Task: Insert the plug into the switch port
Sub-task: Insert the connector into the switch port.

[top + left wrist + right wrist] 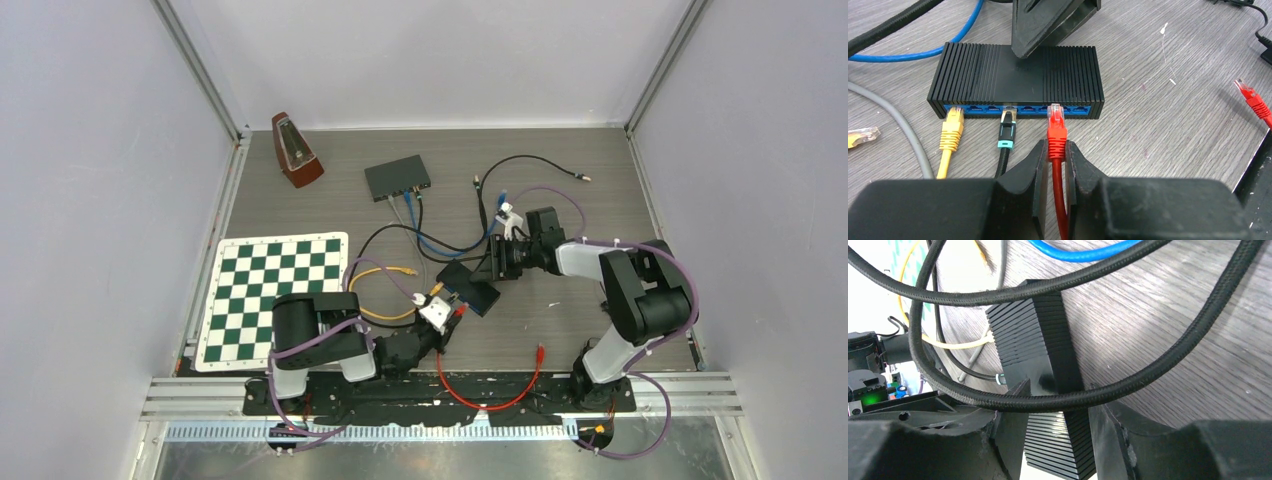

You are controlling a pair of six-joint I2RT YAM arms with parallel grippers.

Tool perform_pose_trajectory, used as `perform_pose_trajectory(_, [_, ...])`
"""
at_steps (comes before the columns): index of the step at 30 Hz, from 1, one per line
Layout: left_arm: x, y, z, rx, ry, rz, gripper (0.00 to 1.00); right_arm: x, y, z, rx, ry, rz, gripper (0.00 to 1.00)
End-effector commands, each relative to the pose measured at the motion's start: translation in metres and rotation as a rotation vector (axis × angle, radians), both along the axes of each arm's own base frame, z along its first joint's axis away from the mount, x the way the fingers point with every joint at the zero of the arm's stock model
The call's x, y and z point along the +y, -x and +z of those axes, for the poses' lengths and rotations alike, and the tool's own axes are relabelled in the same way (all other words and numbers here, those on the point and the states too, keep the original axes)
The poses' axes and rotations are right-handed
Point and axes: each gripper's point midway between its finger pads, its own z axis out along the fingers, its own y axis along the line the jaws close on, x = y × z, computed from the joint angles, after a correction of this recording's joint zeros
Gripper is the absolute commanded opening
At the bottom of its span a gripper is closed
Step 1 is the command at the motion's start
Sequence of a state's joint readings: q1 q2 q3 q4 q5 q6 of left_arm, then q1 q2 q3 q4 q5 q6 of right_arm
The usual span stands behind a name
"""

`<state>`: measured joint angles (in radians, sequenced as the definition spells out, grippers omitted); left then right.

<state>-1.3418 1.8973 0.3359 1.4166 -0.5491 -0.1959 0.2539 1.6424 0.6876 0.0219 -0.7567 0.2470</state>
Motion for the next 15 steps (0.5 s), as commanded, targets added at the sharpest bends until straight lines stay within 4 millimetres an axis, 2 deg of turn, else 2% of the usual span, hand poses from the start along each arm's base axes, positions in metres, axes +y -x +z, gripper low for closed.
perform_pose_trajectory(1, [-0.002,0.001,0.011,0.008,0.078,0.025,0.0,-0.005,-0.001,0.003,-0.011,0.007,-0.031,0.52])
perform_pose_trajectory(15, [-0.003,0.0,0.005,0.018,0.074,0.035,0.0,-0.005,0.024,-0.002,0.022,-0.045,-0.043,0.52])
